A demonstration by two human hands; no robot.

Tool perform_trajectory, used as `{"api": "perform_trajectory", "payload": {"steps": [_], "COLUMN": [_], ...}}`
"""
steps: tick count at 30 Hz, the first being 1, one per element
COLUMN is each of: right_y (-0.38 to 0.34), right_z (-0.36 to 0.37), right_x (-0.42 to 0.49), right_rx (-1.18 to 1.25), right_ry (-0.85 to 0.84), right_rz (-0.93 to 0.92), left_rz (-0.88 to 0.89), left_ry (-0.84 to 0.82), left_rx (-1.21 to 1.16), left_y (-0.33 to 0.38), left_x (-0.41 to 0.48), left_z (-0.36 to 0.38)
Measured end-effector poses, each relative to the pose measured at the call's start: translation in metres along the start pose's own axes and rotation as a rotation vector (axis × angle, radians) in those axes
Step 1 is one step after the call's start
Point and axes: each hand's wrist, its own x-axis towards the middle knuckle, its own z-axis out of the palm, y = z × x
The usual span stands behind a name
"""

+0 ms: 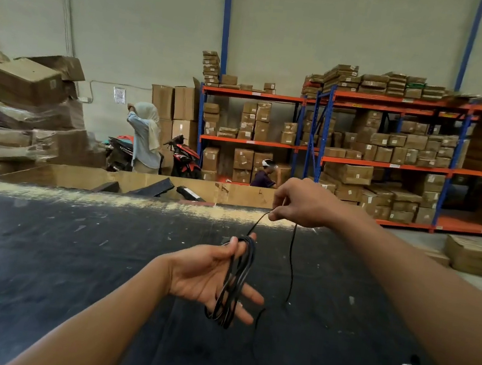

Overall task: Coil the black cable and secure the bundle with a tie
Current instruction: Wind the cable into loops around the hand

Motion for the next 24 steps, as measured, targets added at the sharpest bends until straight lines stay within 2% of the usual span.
{"api": "perform_trajectory", "payload": {"steps": [4, 8, 17, 20, 22, 24], "right_y": [-0.019, -0.044, -0.063, -0.063, -0.064, -0.064], "right_z": [0.001, 0.022, 0.08, 0.101, 0.114, 0.127], "right_x": [-0.015, -0.042, -0.098, -0.114, -0.122, -0.125], "right_rx": [0.141, 0.313, 0.708, 0.843, 0.867, 0.852], "right_ry": [-0.022, -0.109, -0.288, -0.444, -0.555, -0.58], "right_rz": [0.037, 0.054, 0.16, 0.168, 0.153, 0.156], "left_rz": [0.08, 0.221, 0.319, 0.343, 0.352, 0.364], "left_ry": [0.161, 0.239, 0.255, 0.271, 0.256, 0.187], "left_rx": [-0.065, -0.172, -0.202, -0.232, -0.249, -0.242], "left_y": [0.004, 0.015, 0.031, 0.033, 0.036, 0.039], "left_x": [-0.004, -0.003, -0.007, -0.01, -0.013, -0.014], "left_z": [-0.014, -0.025, -0.027, -0.024, -0.019, -0.012]}}
